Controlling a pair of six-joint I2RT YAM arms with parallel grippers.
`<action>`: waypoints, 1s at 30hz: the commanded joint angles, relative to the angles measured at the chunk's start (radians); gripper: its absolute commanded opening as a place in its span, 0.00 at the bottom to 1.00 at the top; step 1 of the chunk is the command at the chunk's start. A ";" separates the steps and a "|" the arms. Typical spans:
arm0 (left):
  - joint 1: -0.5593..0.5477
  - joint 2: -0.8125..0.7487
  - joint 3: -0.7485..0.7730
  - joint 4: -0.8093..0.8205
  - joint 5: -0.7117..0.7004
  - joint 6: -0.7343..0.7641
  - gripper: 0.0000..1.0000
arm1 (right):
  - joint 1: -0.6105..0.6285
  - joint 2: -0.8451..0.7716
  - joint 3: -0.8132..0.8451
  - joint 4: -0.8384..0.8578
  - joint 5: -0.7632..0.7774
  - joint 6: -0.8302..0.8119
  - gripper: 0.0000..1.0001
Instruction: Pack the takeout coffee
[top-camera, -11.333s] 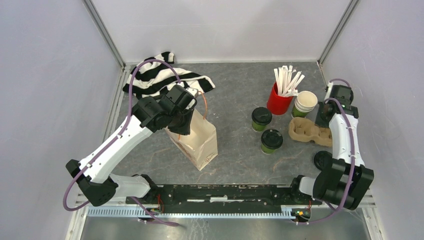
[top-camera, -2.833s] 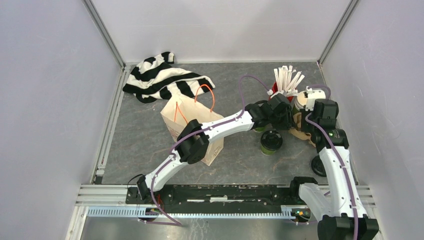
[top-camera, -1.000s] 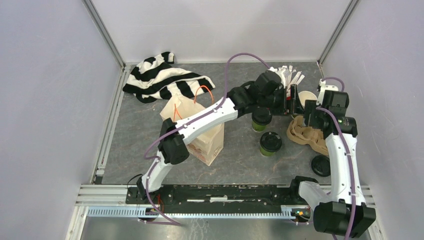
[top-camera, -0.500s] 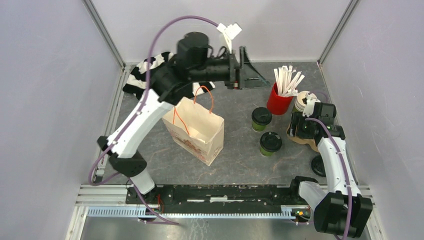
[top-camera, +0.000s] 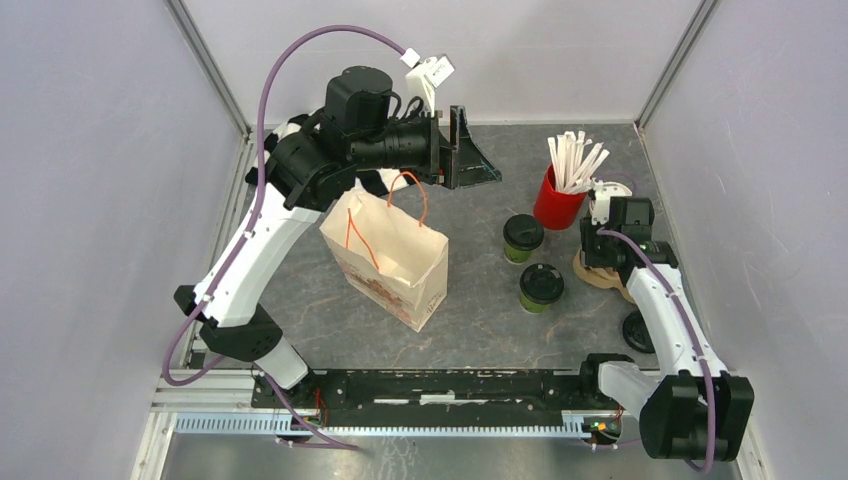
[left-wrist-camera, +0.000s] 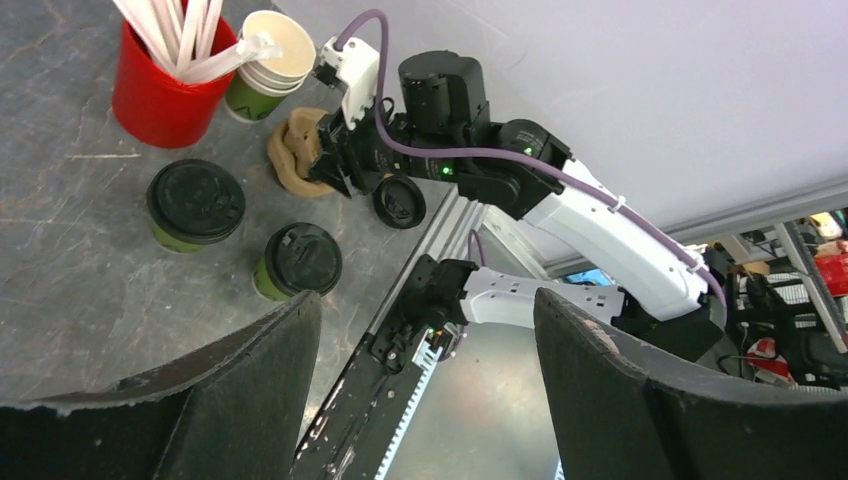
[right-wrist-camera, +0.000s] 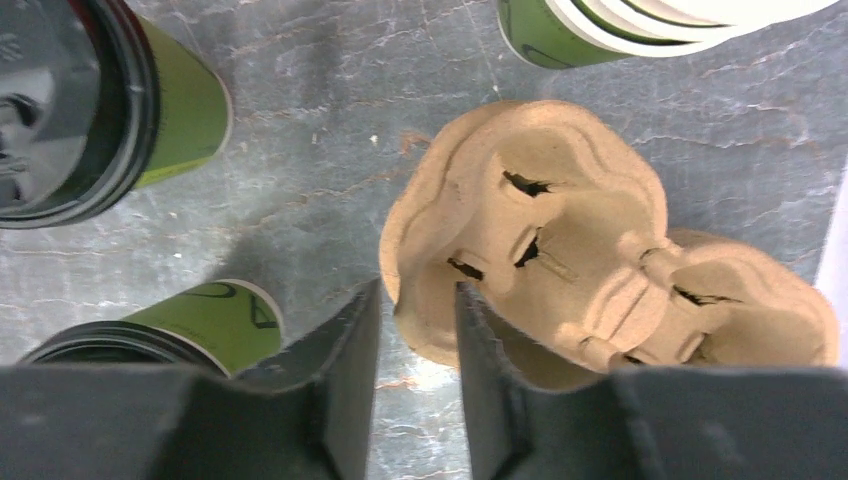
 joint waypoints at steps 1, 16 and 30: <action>0.004 -0.028 0.007 -0.026 -0.041 0.078 0.84 | 0.011 0.008 -0.012 0.040 0.085 -0.042 0.35; 0.012 -0.022 0.016 -0.029 -0.048 0.084 0.84 | 0.023 0.080 -0.029 0.109 0.071 -0.062 0.22; 0.061 -0.036 -0.009 -0.004 -0.018 0.055 0.84 | 0.243 -0.029 0.272 -0.196 0.660 -0.115 0.00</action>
